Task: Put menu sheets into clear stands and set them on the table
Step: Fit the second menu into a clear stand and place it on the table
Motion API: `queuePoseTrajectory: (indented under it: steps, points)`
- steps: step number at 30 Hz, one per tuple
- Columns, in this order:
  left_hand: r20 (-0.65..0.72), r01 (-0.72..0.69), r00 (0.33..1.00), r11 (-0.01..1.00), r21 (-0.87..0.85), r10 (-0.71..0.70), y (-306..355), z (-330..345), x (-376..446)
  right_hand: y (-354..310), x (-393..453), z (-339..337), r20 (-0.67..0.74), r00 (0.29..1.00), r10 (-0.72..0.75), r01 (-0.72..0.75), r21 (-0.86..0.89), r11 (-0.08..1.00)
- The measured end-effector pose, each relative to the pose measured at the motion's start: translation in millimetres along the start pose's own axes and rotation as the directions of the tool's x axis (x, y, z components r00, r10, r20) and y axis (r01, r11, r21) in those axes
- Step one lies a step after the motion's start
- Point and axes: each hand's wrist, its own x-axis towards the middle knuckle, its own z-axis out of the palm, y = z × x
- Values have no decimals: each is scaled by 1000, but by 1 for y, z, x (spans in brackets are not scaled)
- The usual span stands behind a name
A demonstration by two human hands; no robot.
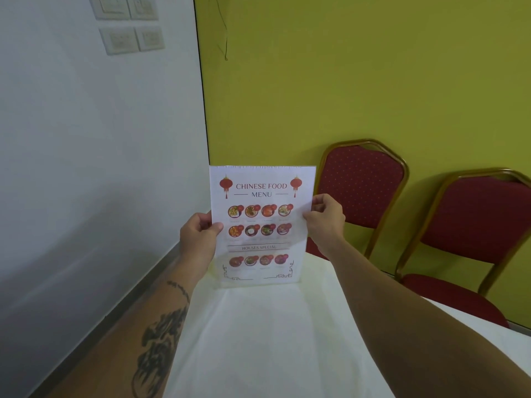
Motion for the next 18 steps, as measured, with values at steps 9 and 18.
queuePoseTrajectory:
  steps: [9,18]
  points:
    - [-20,-40,999,999,-9,39,7,-1,-17,-2,-11,-14,77,997,-21,23,-27,999]
    - [-55,-43,997,996,80,47,15,-7,-23,-4,-18,-28,210,977,38,-26,-60,998]
